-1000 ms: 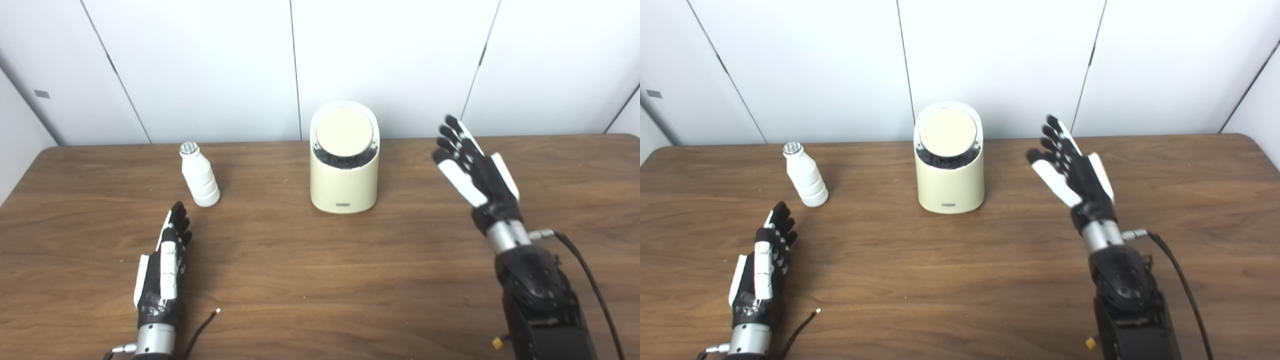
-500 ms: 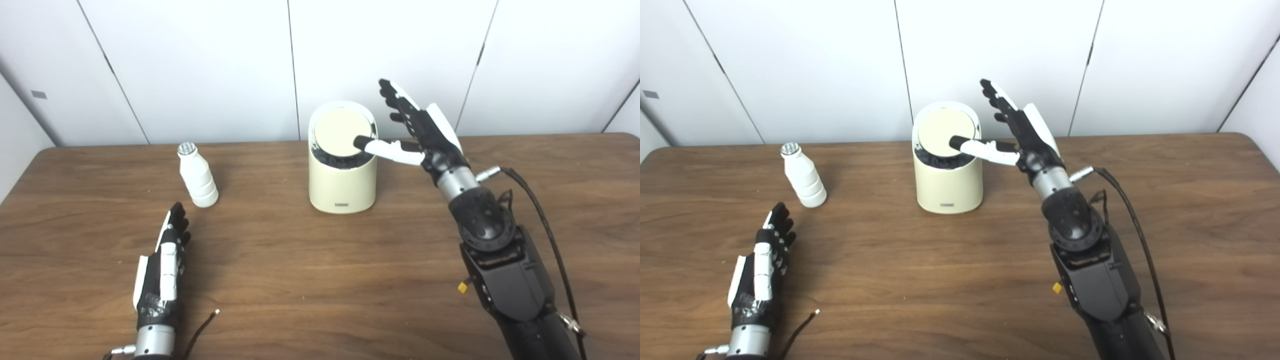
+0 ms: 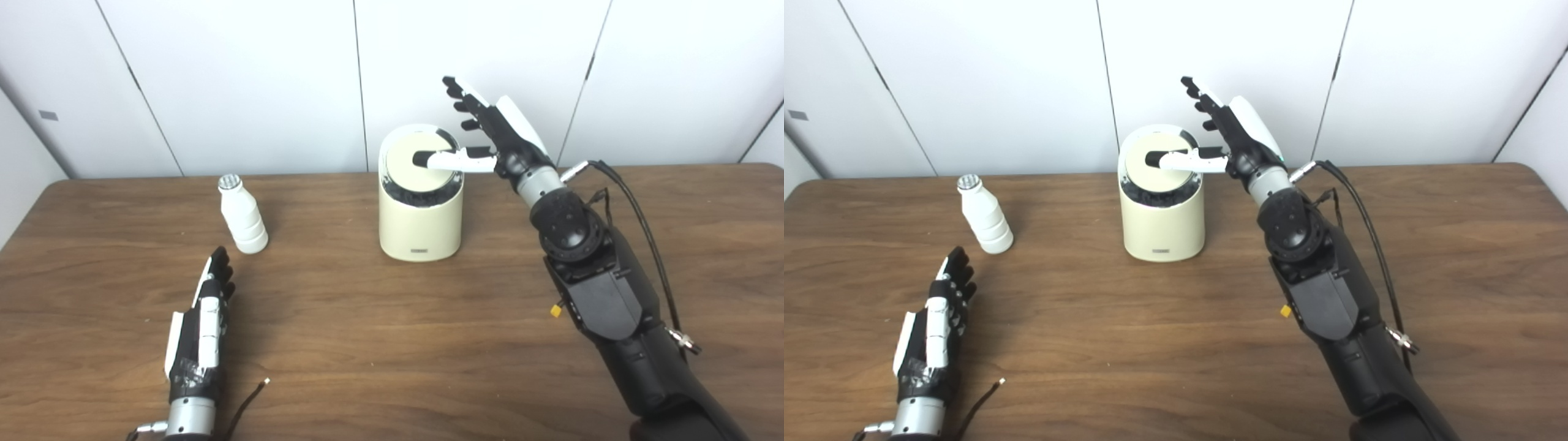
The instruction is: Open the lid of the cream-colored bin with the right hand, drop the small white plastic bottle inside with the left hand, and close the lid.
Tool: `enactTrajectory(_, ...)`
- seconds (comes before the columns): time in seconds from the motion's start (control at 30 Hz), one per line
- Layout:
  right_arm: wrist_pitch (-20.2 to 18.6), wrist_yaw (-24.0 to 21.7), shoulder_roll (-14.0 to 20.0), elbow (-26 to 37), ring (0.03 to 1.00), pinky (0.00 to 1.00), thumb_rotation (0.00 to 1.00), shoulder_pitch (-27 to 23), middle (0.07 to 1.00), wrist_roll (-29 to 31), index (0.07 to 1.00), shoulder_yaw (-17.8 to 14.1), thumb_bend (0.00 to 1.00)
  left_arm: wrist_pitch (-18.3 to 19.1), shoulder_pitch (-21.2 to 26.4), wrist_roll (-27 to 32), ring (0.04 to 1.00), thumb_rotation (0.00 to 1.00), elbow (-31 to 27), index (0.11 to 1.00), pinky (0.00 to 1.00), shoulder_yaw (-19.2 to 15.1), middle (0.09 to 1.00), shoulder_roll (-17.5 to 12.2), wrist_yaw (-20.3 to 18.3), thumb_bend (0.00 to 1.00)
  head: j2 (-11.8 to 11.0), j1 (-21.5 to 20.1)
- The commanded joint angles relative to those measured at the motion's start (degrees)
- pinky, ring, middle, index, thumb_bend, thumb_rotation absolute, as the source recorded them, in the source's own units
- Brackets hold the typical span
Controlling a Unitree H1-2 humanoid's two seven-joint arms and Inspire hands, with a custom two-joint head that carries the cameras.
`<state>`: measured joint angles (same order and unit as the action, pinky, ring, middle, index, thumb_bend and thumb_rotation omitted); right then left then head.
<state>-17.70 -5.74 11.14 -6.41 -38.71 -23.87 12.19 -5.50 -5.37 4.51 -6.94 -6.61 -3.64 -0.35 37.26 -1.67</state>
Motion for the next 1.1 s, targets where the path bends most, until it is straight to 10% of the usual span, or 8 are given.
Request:
enactTrajectory(0.0,2.57,0.83,0.35,0.53,0.910,0.83,0.48,-4.00,0.933,-0.86,0.948,0.00,0.88,-1.30,-0.62,-0.62,1.000,1.00,1.18,0.993,1.00,1.30,1.000,1.77,0.33,0.60,0.07,0.05)
enactTrajectory(1.07,7.21,2.06,1.60,-5.42,0.879,0.83,0.28,-3.70,0.894,-6.35,0.922,1.79,0.94,-1.51,-0.66,0.16,1.000,1.00,0.82,1.000,1.00,1.69,1.000,2.38,-0.15,0.57,0.55,0.66)
